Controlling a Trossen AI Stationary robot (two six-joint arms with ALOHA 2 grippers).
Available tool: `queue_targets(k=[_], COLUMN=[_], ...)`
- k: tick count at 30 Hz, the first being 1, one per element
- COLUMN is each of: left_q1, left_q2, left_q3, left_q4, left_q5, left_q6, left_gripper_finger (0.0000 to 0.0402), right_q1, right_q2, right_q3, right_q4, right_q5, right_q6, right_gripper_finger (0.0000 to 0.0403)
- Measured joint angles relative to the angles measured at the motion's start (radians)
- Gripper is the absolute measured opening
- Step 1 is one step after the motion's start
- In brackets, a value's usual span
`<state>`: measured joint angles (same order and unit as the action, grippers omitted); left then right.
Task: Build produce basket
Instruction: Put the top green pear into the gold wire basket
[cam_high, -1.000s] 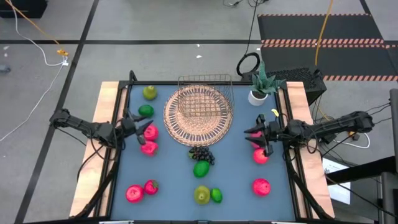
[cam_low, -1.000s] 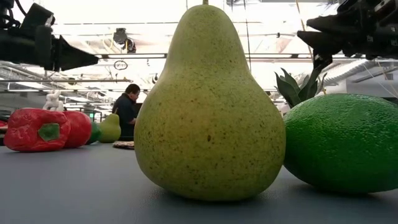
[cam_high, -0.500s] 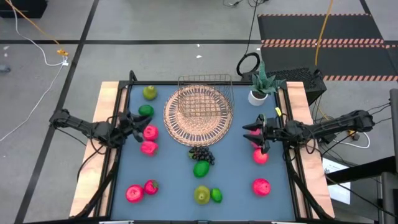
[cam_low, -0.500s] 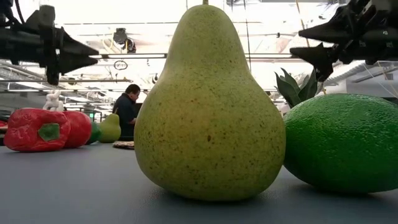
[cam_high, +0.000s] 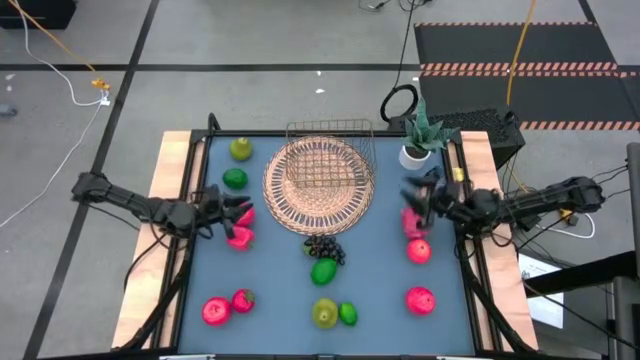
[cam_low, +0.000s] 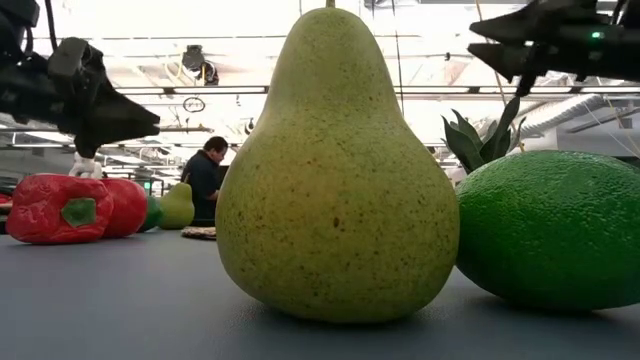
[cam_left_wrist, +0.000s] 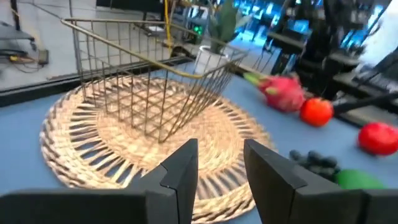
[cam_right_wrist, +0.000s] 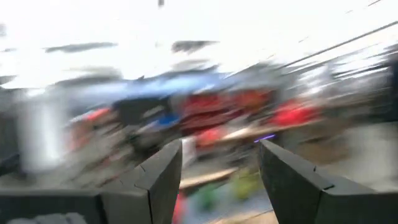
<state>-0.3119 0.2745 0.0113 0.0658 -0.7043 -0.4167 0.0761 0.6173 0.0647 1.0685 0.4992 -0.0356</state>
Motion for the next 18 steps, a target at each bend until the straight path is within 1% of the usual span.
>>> queue_targets(k=[2, 5, 7, 9, 10, 12, 14, 18], left_q1=[0.011, 0.050, 0.089, 0.136, 0.158, 0.194, 0.220, 0.261], left_q2=[0.028, 0.063, 0.083, 0.101, 0.110, 0.131, 0.153, 0.160], left_q3=[0.000, -0.001, -0.001, 0.000, 0.008, 0.032, 0.059, 0.125], left_q4=[0.006, 0.091, 0.158, 0.217, 0.221, 0.215, 0.192, 0.110], left_q5=[-0.029, -0.071, -0.038, 0.015, 0.037, 0.065, 0.076, 0.071], left_q6=[0.022, 0.029, 0.030, 0.040, 0.042, 0.055, 0.103, 0.181], left_gripper_finger=[0.0131, 0.0131, 0.0136, 0.0149, 0.0158, 0.0182, 0.0206, 0.0243], right_q1=[-0.038, -0.102, -0.144, -0.179, -0.192, -0.207, -0.210, -0.170], right_q2=[0.000, 0.021, 0.050, 0.081, 0.098, 0.127, 0.155, 0.211], right_q3=[0.001, 0.001, 0.001, 0.001, 0.001, 0.001, 0.001, 0.001], right_q4=[0.019, -0.021, -0.040, -0.047, -0.047, -0.043, -0.040, -0.041], right_q5=[0.048, 0.024, 0.022, 0.021, 0.007, -0.066, -0.155, -0.344], right_q6=[-0.031, -0.029, -0.014, 0.043, 0.083, 0.169, 0.251, 0.346], right_gripper_finger=[0.0203, 0.0203, 0.0203, 0.0203, 0.0203, 0.0203, 0.0203, 0.0203])
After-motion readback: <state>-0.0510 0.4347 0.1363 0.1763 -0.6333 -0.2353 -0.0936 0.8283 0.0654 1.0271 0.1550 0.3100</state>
